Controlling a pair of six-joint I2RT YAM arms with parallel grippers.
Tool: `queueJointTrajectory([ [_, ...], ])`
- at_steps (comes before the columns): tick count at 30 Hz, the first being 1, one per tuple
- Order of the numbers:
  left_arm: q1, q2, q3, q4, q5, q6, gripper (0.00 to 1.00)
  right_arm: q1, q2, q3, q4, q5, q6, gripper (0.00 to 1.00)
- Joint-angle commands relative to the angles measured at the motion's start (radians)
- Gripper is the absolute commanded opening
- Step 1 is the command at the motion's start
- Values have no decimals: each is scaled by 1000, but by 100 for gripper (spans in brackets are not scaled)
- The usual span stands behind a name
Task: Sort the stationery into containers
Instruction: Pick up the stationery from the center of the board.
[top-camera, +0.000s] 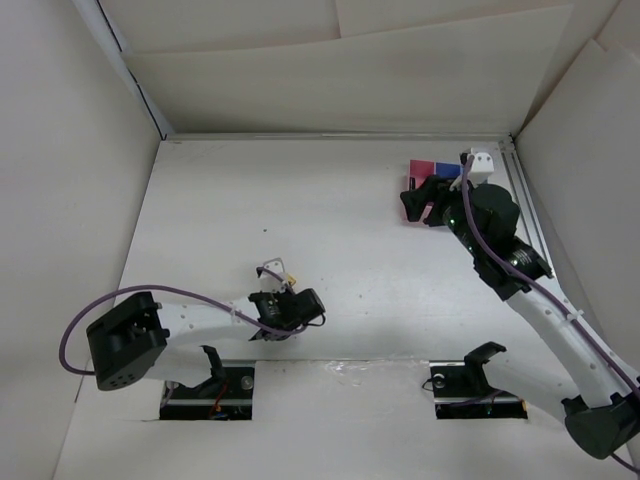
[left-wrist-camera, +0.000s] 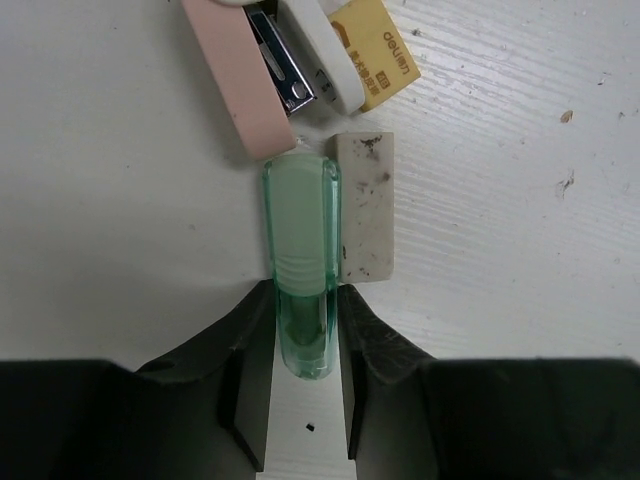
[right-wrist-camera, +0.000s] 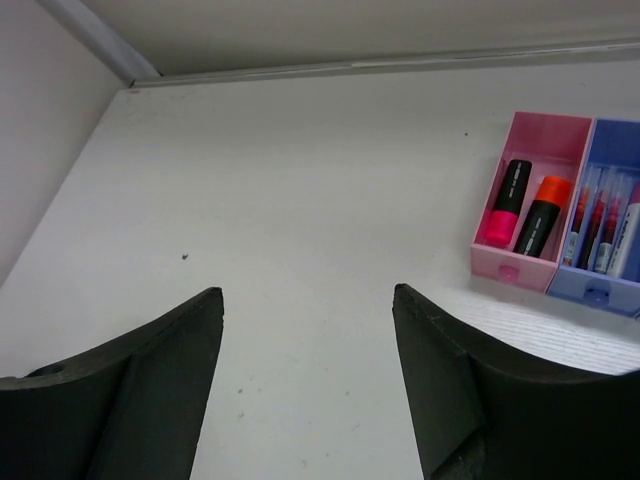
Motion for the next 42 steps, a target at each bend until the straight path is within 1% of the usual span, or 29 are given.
queueJointTrajectory([
  [1, -13, 0, -18, -30, 0, -54, 16, 20, -7, -11, -6, 13, -12, 74],
  [2, -13, -30, -27, -30, 14, -54, 14, 20, -16, -11, -6, -1, -12, 74],
  [3, -13, -47, -28, -21, 23, -54, 0, 20, -16, -11, -20, -19, -12, 74],
  [5, -13, -86, -40, -21, 23, -54, 0, 20, -37, -22, -31, -30, -12, 77],
  [9, -33, -231, -29, -81, 33, -45, 0, 29, -80, -60, -63, -55, -12, 82],
  [12, -33, -303, -2, -99, 33, -7, 0, 29, -100, -92, -72, -105, -12, 82],
  [13, -33, -349, 15, -67, 43, 15, 0, 29, -100, -92, -72, -130, -12, 82],
  [15, -43, -388, 46, -12, 59, 73, 0, 29, -100, -120, -72, -232, -12, 83],
  [16, -43, -400, 58, 20, 74, 140, 0, 29, -100, -131, -72, -274, -12, 83],
  [17, -43, -411, 72, 101, 94, 180, 0, 29, -100, -141, -47, -368, -12, 83],
  [18, -43, -411, 86, 144, 103, 221, 0, 29, -100, -152, -37, -410, -12, 83],
  [19, -43, -402, 113, 186, 120, 261, 0, 29, -88, -161, -37, -446, -12, 83],
  [20, -43, -378, 127, 271, 135, 342, 0, 29, -88, -177, -4, -479, -12, 85],
  [21, -43, -361, 143, 315, 164, 381, 0, 29, -74, -186, 13, -551, -3, 85],
  [23, -43, -310, 179, 396, 204, 447, 0, 29, -64, -204, 24, -614, 20, 86],
  [24, -43, -295, 189, 478, 253, 501, 0, 29, -54, -204, 47, -662, 20, 86],
  [26, -43, -267, 201, 562, 299, 541, 0, 29, -54, -214, 47, -674, 48, 87],
  [27, -43, -244, 201, 637, 322, 556, 0, 29, -54, -214, 56, -684, 48, 87],
  [28, -43, -233, 201, 669, 365, 582, 0, 29, -68, -214, 57, -684, 59, 87],
  [30, -43, -215, 210, 714, 395, 592, 0, 29, -97, -214, 57, -673, 68, 87],
  [31, -43, -203, 210, 741, 421, 604, 0, 29, -111, -214, 46, -659, 77, 89],
  [34, -43, -202, 199, 810, 450, 604, 0, 29, -149, -214, 46, -624, 88, 91],
  [36, -43, -202, 172, 843, 473, 604, 0, 20, -158, -223, 46, -624, 102, 91],
  [41, -43, -202, 172, 876, 510, 592, 0, 20, -168, -244, 66, -586, 146, 91],
  [42, -43, -202, 172, 877, 510, 592, 0, 20, -168, -244, 78, -586, 157, 89],
])
